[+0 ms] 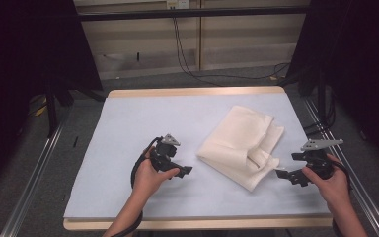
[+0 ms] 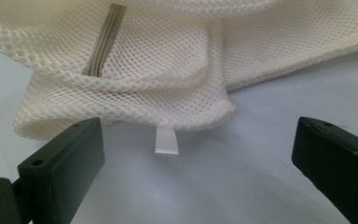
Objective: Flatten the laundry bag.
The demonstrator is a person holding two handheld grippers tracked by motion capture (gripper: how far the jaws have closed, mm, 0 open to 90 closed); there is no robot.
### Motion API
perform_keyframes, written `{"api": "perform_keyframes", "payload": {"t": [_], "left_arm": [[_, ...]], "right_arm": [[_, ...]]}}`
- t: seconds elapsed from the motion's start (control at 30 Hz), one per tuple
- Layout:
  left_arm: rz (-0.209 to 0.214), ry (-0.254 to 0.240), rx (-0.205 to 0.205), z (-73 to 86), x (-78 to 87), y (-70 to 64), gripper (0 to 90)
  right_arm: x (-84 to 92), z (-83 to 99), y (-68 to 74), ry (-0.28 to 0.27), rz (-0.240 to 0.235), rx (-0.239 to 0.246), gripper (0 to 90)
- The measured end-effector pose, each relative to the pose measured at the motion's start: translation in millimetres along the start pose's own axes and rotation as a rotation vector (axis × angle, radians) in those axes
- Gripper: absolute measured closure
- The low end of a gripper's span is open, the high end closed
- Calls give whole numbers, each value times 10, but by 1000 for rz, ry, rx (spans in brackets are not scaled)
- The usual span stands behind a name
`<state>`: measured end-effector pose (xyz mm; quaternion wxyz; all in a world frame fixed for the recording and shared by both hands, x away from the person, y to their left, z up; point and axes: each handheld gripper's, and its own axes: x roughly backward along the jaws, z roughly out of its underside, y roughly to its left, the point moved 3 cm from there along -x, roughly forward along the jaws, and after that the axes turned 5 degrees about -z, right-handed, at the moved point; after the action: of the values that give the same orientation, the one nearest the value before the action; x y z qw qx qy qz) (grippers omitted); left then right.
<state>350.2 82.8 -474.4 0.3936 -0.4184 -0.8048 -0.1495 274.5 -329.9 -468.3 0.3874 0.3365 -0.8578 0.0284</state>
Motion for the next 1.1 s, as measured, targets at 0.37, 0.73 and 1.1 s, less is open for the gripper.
{"api": "perform_keyframes", "payload": {"t": [0.37,0.73,1.1], "left_arm": [[16,4,-16,-93,-35,-30,114],[2,4,-23,-111,-31,-41,112],[41,-41,-86,-287,-82,-334,110]], "right_arm": [[76,87,-40,-5,16,-10,19],[39,-58,209,-3,-6,69,29],[8,-79,233,-46,14,36,251]]}}
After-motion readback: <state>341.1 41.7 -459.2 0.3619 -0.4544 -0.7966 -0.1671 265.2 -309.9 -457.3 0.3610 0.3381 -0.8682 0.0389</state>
